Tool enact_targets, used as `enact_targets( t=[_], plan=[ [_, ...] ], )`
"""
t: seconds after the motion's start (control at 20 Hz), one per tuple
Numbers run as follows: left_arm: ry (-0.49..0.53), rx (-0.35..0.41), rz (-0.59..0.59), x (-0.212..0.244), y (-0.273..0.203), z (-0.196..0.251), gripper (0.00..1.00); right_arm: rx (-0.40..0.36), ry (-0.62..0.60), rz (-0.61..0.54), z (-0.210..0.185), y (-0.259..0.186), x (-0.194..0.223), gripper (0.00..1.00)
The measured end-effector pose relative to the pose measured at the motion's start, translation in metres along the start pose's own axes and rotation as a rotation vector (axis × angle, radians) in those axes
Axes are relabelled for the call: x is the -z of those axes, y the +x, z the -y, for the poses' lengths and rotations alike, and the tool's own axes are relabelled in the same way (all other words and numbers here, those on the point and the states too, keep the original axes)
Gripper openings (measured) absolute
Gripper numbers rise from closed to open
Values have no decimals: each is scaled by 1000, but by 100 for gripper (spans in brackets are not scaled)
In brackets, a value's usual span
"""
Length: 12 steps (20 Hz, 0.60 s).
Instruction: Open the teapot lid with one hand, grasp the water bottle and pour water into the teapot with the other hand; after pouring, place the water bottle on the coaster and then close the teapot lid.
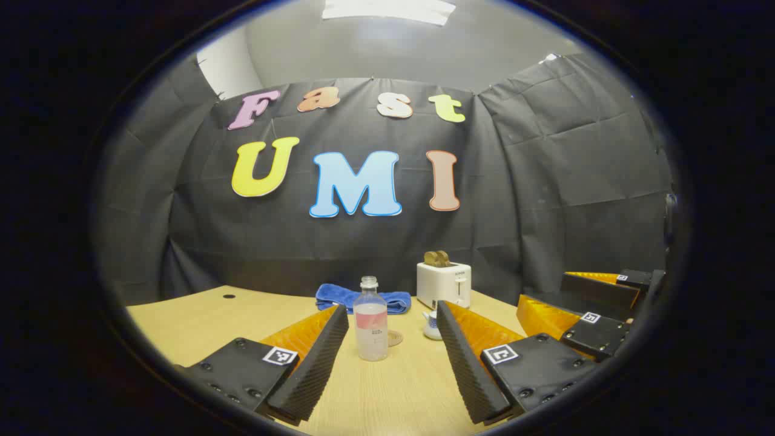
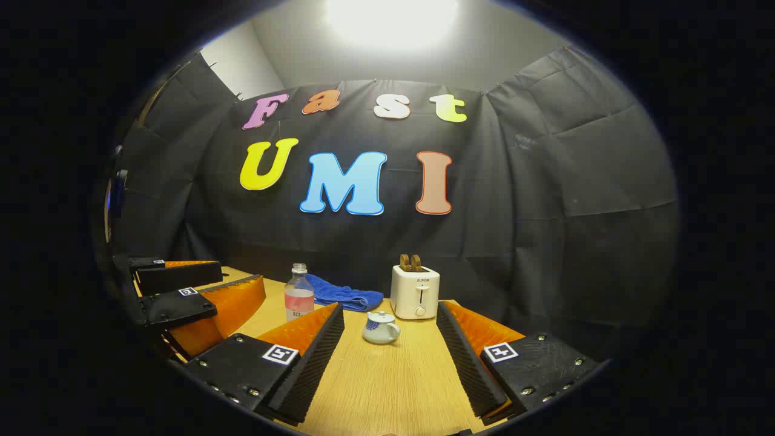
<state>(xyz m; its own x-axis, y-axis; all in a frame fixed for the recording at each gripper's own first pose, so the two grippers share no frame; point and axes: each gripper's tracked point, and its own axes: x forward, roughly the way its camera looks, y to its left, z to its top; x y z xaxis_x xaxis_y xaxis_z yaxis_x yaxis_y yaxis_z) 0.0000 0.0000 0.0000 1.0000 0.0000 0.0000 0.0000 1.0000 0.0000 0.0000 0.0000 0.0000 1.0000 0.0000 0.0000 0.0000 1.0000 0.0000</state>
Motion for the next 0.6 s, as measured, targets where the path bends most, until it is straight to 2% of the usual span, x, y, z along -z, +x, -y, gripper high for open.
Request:
enact_targets(
  t=[0.4,0.6],
  plan=[
    [14,5,-32,9,11,-1,99,-16,25,-19,3,15,1,95],
    [8,35,-41,13,19,2,99,-26,23,-20,1,24,-2,95]
  ],
)
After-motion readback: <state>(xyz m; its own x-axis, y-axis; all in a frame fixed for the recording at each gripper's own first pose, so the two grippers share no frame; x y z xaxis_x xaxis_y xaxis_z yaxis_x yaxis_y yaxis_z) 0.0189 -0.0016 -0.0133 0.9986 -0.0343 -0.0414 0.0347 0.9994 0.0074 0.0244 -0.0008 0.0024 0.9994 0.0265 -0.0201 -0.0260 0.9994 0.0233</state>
